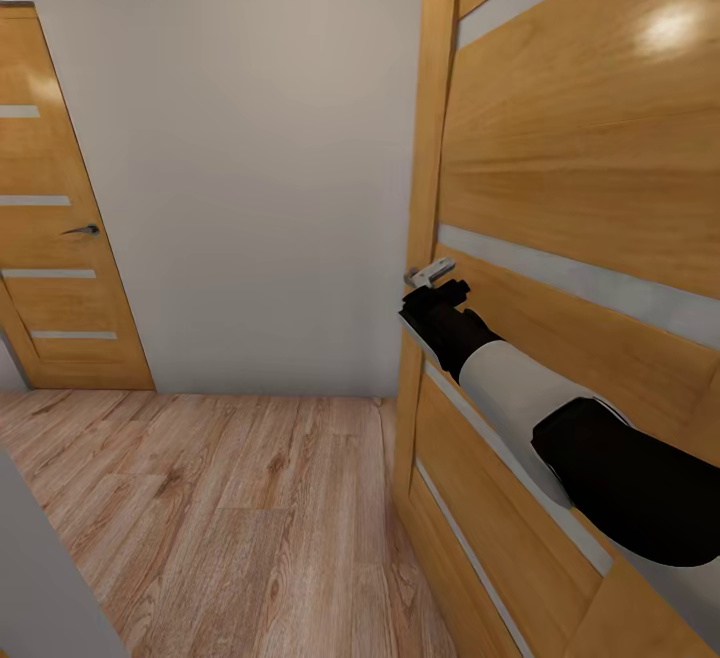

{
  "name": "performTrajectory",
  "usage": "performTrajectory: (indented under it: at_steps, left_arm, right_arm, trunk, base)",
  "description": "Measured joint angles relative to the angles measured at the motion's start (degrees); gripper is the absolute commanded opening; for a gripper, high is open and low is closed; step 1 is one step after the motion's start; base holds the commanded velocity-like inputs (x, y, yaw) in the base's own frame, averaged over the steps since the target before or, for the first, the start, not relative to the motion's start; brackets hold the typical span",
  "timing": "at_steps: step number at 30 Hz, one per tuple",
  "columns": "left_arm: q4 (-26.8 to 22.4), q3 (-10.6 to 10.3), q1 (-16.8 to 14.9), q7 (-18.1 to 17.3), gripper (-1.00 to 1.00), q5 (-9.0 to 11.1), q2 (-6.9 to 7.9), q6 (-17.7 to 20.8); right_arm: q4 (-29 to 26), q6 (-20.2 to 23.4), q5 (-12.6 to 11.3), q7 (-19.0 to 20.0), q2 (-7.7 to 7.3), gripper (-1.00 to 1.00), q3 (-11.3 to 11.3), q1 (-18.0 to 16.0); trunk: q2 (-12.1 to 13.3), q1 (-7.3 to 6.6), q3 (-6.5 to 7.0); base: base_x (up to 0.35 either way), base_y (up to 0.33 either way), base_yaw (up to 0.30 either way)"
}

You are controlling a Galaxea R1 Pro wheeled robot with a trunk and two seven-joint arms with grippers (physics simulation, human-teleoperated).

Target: Move the two storage containers from the living room to the garage. In the garage, place one container on the floor and stack the other container on top of it (either order is fine).

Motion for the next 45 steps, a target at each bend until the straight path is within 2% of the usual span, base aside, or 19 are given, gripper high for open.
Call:
performTrajectory:
  at_steps: [7,16,30,32,35,38,45]
  left_arm:
    - [0.00,0.02,0.01,0.00,1.00,0.03,0.00,0.01]
    - [0.01,0.02,0.01,0.00,1.00,0.03,0.00,0.01]
    - [0.07,0.03,0.02,0.00,1.00,0.01,0.00,-0.08]
    - [0.07,0.03,0.02,0.00,1.00,0.02,0.00,-0.07]
    - [0.06,0.03,0.02,0.08,1.00,0.01,0.00,-0.07]
    - [0.06,0.03,0.02,0.24,1.00,0.03,0.00,-0.07]
    - [0.06,0.04,0.02,0.46,1.00,0.03,0.00,0.08]
  right_arm:
    - [0.33,-0.42,0.00,-0.07,0.00,1.00,-0.45,-0.15]
    - [7.27,-4.79,-0.07,-0.13,0.00,1.00,-0.46,-3.08]
    - [4.57,-4.48,0.31,0.44,0.00,1.00,-0.77,-3.14]
    - [3.37,-4.49,-0.49,1.13,0.00,1.00,-0.98,-3.10]
    - [2.40,-4.31,-2.99,2.86,0.00,1.00,-1.08,-3.06]
    - [-0.26,-3.76,-5.98,6.33,0.00,1.00,-1.12,-2.82]
    - [-2.68,-3.54,-7.04,11.03,0.00,1.00,-1.19,-2.54]
  trunk:
    - [0.00,0.00,0.00]
    - [0.00,0.00,0.00]
    - [0.00,0.00,0.00]
    - [0.00,0.00,0.00]
    - [0.00,0.00,0.00]
    - [0.00,0.00,0.00]
    - [0.00,0.00,0.00]
  base:
    - [0.000,0.000,0.000]
    - [0.000,0.000,0.000]
    - [0.000,0.000,0.000]
    - [0.000,0.000,0.000]
    - [0.000,0.000,0.000]
    - [0.000,0.000,0.000]
    - [0.000,0.000,0.000]
